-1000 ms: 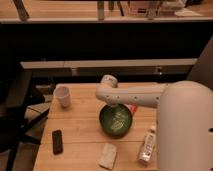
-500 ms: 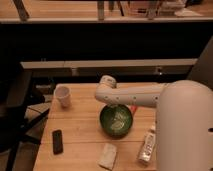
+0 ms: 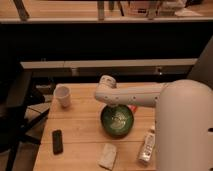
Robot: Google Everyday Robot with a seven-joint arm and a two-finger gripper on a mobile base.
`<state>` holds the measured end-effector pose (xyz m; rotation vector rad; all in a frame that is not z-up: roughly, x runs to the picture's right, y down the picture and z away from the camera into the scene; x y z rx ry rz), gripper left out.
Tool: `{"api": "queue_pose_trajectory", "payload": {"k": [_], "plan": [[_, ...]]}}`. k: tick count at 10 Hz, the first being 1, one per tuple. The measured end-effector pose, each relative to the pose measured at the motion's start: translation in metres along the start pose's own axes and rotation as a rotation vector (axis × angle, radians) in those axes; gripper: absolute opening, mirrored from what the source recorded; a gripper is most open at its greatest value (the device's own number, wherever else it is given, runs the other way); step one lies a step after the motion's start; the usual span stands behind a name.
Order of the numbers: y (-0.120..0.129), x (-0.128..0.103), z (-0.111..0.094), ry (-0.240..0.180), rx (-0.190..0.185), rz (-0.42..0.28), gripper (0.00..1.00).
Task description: Drag the ceramic bowl in a circle
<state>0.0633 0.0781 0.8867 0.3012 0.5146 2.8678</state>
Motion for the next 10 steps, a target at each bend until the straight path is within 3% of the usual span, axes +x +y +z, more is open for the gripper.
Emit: {"api": "queue_pose_trajectory", "payload": {"k": [10], "plan": [[-0.013,0.003,-0.009,-0.031,-0.013,-0.067,0.01]]}}
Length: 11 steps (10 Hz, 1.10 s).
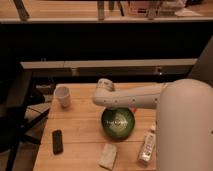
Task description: Drag the ceramic bowl in a circle
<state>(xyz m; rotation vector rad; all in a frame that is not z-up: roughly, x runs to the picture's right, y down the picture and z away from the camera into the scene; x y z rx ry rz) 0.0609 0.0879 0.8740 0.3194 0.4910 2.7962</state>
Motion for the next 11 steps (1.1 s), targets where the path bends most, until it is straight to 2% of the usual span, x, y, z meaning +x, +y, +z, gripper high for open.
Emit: {"api": "queue_pose_trajectory", "payload": {"k": [2,3,5,7,9,11], "plan": [[-0.0003,0.0021,-0.0008,-0.004,-0.005,-0.013,0.03],[0.0008,0.0028,0.0005,-0.003,-0.009,-0.017,0.08],[0.0006,0.0008,0.0019,0.0,-0.016,-0.025,0.04],[0.0,-0.001,0.0026,-0.002,-0.019,-0.028,0.09],[0.0017,0.0003,0.0012,-0.003,-0.024,-0.034,0.04],[0.0037,-0.0017,0.0019,-0.006,-0.027,-0.041,0.04]]}}
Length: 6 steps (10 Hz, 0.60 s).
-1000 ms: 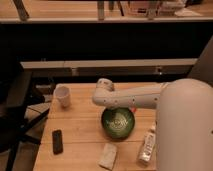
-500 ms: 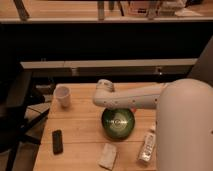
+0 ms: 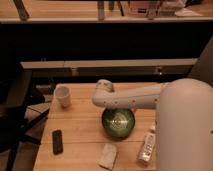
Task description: Drag the ceramic bowl in a circle
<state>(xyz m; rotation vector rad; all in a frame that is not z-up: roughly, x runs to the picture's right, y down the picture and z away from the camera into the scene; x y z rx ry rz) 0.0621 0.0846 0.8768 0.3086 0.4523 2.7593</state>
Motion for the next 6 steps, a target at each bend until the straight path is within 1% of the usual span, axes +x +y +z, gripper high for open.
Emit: {"api": "queue_pose_trajectory", "payload": {"k": [6], "plan": [[0.0041,0.0038,-0.0008,0.001,-0.015,-0.023,0.04]]}}
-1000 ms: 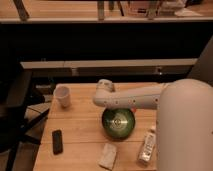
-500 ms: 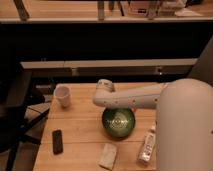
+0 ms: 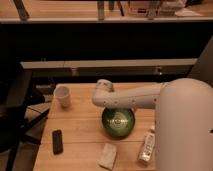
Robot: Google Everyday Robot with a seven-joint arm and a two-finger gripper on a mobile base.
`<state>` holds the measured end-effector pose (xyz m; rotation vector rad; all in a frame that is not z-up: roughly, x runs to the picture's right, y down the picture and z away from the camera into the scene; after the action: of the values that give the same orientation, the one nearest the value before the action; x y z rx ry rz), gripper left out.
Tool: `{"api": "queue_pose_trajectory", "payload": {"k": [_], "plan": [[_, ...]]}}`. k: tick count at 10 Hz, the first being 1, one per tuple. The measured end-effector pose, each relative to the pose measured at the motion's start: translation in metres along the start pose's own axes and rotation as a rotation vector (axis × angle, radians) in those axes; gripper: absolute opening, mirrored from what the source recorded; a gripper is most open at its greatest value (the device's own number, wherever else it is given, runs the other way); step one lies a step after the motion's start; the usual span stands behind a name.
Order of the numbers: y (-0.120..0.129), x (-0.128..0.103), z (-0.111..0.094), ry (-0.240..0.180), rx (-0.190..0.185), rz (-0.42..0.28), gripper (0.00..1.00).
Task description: Drag the ceramic bowl in a circle
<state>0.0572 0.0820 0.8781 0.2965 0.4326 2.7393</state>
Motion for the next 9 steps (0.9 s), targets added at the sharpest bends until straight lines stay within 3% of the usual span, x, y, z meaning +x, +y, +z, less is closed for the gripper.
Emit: {"api": "queue_pose_trajectory", "payload": {"k": [7,9], "plan": [[0.0008,0.0018,-0.003,-0.002,-0.015,-0.018,0.04],[-0.0007,-0.0006,-0.0022,0.0,-0.019,-0.018,0.1]]}}
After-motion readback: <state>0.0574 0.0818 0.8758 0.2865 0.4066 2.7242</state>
